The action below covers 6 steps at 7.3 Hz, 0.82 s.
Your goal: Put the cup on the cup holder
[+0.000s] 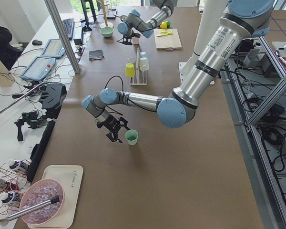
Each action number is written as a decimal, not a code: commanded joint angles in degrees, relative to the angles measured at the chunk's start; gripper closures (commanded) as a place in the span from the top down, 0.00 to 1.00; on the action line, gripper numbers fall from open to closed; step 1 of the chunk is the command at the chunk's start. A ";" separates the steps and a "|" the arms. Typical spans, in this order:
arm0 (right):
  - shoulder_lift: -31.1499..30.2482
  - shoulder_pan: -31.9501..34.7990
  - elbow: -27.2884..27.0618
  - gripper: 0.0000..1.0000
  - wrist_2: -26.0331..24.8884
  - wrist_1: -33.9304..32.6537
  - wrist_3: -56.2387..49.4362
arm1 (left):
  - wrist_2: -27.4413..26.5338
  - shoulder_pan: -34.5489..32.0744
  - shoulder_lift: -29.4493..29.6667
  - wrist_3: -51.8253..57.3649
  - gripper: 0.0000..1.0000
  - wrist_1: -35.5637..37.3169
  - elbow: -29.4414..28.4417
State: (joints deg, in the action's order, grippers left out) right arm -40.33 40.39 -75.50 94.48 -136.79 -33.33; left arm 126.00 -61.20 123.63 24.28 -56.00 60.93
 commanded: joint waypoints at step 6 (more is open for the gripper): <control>0.08 -0.84 3.25 0.99 -2.11 0.12 -3.58 | -3.30 2.66 2.23 3.23 0.98 0.71 -5.47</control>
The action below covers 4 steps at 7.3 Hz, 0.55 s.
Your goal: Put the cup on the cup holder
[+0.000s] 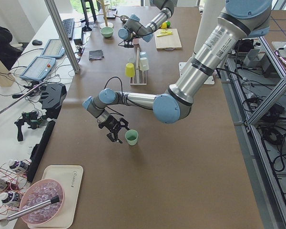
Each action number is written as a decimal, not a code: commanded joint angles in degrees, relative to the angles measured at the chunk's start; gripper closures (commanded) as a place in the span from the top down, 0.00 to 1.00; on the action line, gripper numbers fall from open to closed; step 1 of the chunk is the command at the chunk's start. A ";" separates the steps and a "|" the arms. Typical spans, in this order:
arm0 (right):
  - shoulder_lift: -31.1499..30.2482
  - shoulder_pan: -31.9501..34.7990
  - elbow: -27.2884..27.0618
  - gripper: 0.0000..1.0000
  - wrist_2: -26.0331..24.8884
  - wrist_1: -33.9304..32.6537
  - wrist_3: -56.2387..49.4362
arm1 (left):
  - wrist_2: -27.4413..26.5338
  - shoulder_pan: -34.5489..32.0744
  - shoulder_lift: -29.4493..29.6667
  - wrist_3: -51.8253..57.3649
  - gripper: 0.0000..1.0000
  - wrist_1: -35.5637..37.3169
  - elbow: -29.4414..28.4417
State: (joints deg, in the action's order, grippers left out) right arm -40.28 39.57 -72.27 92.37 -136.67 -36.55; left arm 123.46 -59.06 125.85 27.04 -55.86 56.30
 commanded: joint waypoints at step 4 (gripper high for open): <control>-1.81 -0.64 0.02 0.98 -0.08 0.96 0.07 | -1.64 2.19 2.03 0.73 0.98 1.71 -2.42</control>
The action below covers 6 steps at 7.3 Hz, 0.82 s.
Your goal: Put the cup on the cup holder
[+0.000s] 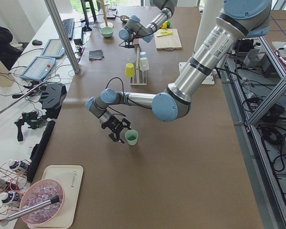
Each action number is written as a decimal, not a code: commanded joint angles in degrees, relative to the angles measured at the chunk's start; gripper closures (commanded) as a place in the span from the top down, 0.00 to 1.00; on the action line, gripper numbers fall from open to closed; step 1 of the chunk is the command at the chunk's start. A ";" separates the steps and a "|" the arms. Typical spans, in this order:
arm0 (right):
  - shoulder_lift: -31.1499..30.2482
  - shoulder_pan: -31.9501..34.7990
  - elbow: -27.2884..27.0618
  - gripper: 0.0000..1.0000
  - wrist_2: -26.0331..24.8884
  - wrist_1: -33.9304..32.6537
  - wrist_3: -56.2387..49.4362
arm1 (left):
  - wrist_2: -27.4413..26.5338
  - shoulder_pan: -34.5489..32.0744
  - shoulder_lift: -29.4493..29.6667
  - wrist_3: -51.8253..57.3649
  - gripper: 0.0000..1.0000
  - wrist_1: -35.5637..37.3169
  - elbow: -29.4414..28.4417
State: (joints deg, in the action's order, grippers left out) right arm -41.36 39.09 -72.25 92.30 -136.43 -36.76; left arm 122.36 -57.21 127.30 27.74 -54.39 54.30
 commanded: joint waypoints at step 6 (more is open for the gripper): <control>-2.41 -2.34 1.67 0.98 -0.89 4.59 4.49 | -1.95 1.05 0.41 0.30 0.98 2.01 -0.16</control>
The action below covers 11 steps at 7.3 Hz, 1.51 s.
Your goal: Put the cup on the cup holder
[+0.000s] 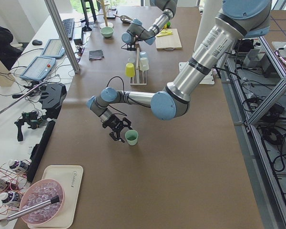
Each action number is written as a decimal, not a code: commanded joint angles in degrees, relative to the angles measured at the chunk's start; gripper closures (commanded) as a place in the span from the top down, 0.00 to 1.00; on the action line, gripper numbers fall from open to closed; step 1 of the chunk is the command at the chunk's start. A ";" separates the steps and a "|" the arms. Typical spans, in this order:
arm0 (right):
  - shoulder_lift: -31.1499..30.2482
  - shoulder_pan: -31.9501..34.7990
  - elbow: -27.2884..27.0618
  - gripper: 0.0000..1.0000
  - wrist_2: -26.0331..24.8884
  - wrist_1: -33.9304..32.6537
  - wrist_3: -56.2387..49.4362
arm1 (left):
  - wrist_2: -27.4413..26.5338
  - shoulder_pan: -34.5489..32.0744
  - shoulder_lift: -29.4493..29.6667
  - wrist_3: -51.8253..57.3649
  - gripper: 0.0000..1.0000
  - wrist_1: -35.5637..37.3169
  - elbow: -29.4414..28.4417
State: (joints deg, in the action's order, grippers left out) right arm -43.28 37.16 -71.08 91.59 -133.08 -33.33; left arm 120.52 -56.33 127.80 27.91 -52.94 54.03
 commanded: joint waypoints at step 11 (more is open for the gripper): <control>-1.10 -3.32 2.87 0.98 -6.86 1.50 2.74 | -0.64 1.66 -3.26 1.01 0.98 2.05 4.50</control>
State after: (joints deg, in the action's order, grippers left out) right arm -44.36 34.12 -68.76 85.25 -131.57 -31.06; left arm 119.87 -55.03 124.55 28.96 -50.84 58.58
